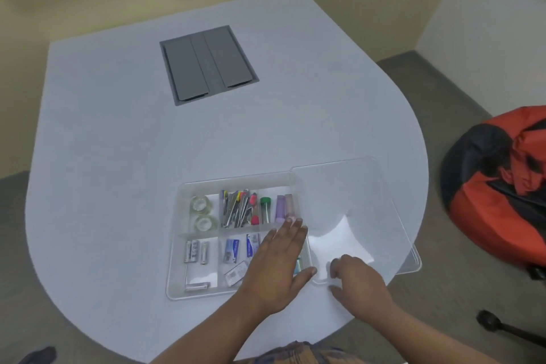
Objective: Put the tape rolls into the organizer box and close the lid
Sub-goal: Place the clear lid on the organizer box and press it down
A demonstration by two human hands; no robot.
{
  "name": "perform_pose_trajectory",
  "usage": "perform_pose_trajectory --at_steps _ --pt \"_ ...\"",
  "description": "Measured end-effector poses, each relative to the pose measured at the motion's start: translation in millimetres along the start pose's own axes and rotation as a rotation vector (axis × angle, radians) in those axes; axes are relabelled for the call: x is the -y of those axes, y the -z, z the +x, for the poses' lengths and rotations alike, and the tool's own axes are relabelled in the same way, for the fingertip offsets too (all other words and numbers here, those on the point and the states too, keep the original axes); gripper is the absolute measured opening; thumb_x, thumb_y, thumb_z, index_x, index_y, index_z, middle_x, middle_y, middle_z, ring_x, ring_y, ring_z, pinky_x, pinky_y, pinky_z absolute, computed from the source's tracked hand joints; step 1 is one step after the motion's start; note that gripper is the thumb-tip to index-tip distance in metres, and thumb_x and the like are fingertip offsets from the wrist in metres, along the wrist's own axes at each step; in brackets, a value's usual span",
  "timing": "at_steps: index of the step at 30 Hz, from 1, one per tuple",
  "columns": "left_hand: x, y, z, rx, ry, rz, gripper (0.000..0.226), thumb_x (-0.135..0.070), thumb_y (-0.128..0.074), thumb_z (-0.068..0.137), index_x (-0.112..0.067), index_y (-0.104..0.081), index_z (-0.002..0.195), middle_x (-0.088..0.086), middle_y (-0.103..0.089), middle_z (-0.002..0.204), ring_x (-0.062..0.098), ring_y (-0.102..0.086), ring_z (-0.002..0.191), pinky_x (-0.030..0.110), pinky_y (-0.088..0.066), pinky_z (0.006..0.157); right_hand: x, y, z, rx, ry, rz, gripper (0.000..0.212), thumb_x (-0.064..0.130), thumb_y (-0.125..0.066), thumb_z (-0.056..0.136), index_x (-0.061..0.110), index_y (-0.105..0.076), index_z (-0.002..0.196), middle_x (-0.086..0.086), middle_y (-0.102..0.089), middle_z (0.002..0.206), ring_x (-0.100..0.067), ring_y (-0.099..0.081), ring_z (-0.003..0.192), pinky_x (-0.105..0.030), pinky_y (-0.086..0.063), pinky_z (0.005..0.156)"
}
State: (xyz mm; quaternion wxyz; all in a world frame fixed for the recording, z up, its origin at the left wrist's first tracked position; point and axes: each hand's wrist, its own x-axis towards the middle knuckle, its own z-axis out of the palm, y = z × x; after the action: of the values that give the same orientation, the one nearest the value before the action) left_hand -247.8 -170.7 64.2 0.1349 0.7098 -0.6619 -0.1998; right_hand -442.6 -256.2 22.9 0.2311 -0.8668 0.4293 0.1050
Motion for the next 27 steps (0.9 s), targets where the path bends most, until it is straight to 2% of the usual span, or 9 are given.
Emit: perform_pose_trajectory --at_steps 3,5,7,10,13,15,21,24,27 --pt "-8 -2 5 0.009 -0.002 0.021 0.072 -0.061 -0.033 0.093 -0.033 -0.001 0.15 -0.021 0.014 0.152 -0.009 0.027 0.135 0.021 0.015 0.11 1 -1 2 -0.031 0.068 -0.087 0.019 0.026 -0.048 0.087 0.023 -0.066 0.091 0.004 -0.063 0.091 -0.016 -0.057 0.084 -0.027 -0.044 0.067" --pt "-10 0 7 -0.005 0.011 0.014 0.071 -0.061 -0.036 0.092 -0.035 -0.003 0.15 -0.024 0.013 0.15 -0.013 0.026 0.133 0.018 0.015 0.108 0 4 3 -0.07 0.079 -0.125 0.013 0.021 -0.055 0.079 0.021 -0.068 0.078 0.004 -0.063 0.077 -0.016 -0.056 0.073 -0.028 -0.04 0.059" --pt "-11 3 9 -0.014 0.021 0.006 0.071 -0.06 -0.038 0.091 -0.035 -0.007 0.149 -0.025 0.009 0.15 -0.013 0.022 0.134 0.015 0.014 0.107 -4 10 7 -0.199 0.118 -0.076 0.005 0.016 -0.067 0.065 0.02 -0.065 0.064 0.005 -0.058 0.063 -0.015 -0.053 0.061 -0.027 -0.037 0.051" --pt "-12 9 12 -0.021 0.022 -0.012 0.069 -0.058 -0.041 0.091 -0.035 -0.011 0.15 -0.023 0.002 0.152 -0.007 0.008 0.139 0.015 0.01 0.109 -10 26 17 -0.378 0.216 -0.064 0.017 0.009 -0.071 0.054 0.018 -0.058 0.062 0.005 -0.054 0.062 -0.017 -0.05 0.06 -0.029 -0.035 0.051" --pt "-10 17 18 -0.01 0.003 -0.036 0.069 -0.055 -0.043 0.092 -0.033 -0.013 0.15 -0.017 -0.005 0.158 -0.002 0.002 0.143 0.023 -0.002 0.116 -7 50 30 -0.495 0.248 -0.142 0.027 0.003 -0.073 0.05 0.017 -0.051 0.058 0.002 -0.05 0.058 -0.02 -0.045 0.058 -0.029 -0.028 0.052" --pt "-8 24 24 -0.023 -0.006 -0.04 0.07 -0.053 -0.045 0.092 -0.032 -0.013 0.15 -0.014 -0.008 0.16 0.003 -0.003 0.146 0.025 -0.005 0.117 -4 65 36 -0.601 0.246 -0.135 0.031 -0.006 -0.073 0.05 0.015 -0.051 0.058 0.0 -0.05 0.059 -0.022 -0.045 0.057 -0.031 -0.032 0.049" --pt "2 50 43 -0.114 -0.039 -0.148 0.068 -0.046 -0.052 0.091 -0.026 -0.023 0.149 -0.009 -0.017 0.159 0.005 -0.008 0.146 0.034 -0.018 0.119 11 113 45 -0.889 0.278 0.087 0.033 -0.018 -0.059 0.062 0.012 -0.061 0.076 -0.001 -0.061 0.073 -0.024 -0.054 0.066 -0.035 -0.042 0.056" --pt "12 64 47 -0.196 0.01 -0.24 0.068 -0.044 -0.055 0.09 -0.026 -0.025 0.148 -0.01 -0.02 0.158 0.002 -0.011 0.145 0.032 -0.018 0.119 28 137 44 -1.002 0.349 0.155 0.022 -0.003 -0.052 0.082 0.009 -0.067 0.093 -0.005 -0.071 0.085 -0.022 -0.063 0.079 -0.033 -0.05 0.07" --pt "25 76 42 -0.255 0.108 -0.377 0.07 -0.036 -0.061 0.09 -0.026 -0.025 0.148 -0.013 -0.019 0.156 0.004 -0.018 0.144 0.031 -0.024 0.117 46 162 41 -1.106 0.444 0.206 0.026 0.002 -0.055 0.091 0.013 -0.062 0.113 -0.005 -0.073 0.099 -0.017 -0.065 0.091 -0.029 -0.052 0.08"
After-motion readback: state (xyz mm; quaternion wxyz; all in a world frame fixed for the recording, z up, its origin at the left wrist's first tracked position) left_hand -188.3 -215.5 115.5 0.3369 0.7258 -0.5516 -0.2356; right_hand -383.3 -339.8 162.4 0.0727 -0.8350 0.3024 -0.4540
